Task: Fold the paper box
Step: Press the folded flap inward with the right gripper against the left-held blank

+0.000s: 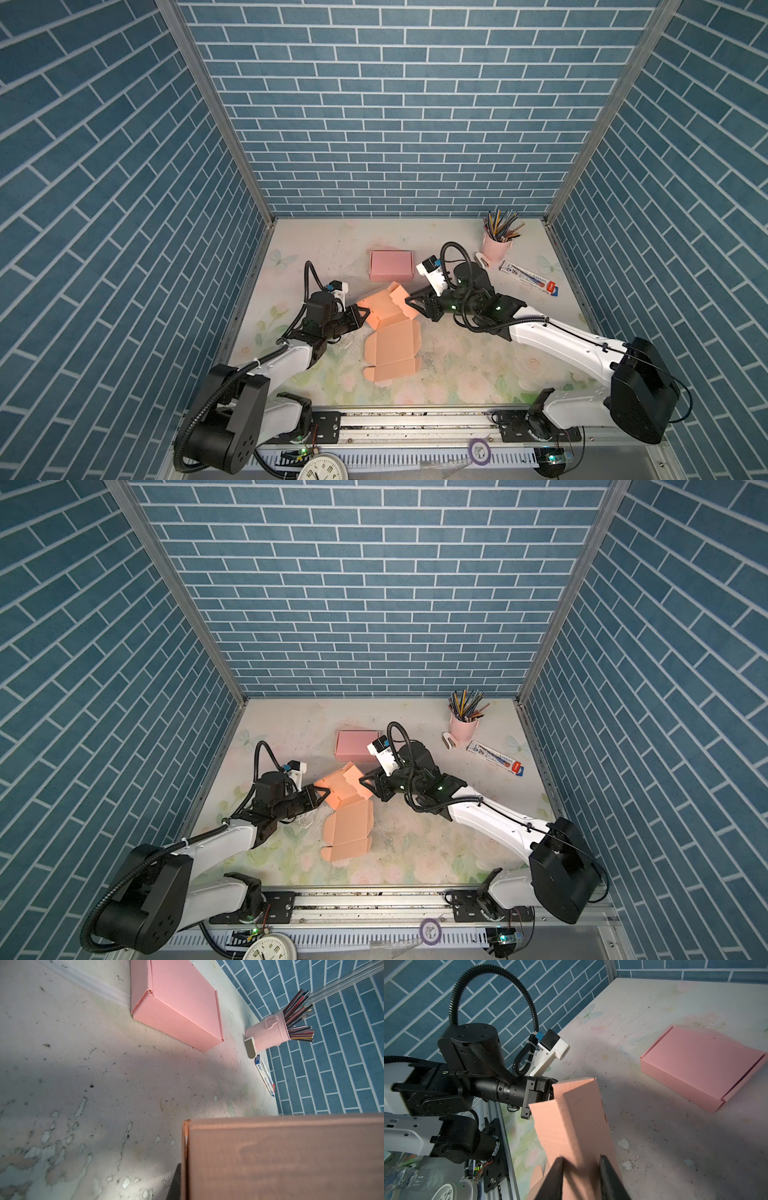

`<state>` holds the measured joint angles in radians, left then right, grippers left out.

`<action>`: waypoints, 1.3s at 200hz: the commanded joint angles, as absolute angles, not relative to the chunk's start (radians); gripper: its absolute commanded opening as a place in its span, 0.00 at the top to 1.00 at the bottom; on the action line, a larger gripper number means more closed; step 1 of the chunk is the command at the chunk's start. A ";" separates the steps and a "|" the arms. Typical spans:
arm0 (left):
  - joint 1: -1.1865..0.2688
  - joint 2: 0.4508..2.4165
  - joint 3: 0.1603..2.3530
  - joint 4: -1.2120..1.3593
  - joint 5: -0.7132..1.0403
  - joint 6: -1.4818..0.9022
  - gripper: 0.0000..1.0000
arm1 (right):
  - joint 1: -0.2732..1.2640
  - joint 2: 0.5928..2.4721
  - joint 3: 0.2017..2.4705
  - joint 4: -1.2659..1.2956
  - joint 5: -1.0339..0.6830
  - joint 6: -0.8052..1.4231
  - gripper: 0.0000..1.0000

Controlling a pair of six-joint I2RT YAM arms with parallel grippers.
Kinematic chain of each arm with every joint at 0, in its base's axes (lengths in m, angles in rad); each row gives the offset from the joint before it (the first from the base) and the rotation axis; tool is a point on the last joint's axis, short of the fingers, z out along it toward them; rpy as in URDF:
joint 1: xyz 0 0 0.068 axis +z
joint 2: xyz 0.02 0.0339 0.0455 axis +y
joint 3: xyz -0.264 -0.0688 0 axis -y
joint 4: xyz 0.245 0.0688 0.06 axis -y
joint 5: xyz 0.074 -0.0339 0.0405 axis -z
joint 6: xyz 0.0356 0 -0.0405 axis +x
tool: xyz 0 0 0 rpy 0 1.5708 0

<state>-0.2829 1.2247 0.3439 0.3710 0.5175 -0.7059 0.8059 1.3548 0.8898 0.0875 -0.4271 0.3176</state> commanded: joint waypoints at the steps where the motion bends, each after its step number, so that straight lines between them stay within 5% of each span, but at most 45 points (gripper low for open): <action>1: -0.293 1.221 0.374 0.380 0.515 -0.699 0.91 | 0.812 1.372 0.940 0.065 -0.428 0.313 0.71; 132: -0.294 1.230 0.348 0.401 0.495 -0.740 0.91 | 0.964 1.534 1.160 -0.236 -0.024 0.273 0.71; 260: -0.295 1.211 0.315 0.412 0.457 -0.793 0.92 | 1.026 1.596 1.249 -0.338 0.139 0.275 0.72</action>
<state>-0.2871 1.2285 0.3172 0.3721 0.4522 -0.7811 1.0214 1.5902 1.2316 -0.2893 0.0883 0.3046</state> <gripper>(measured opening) 0.088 0.280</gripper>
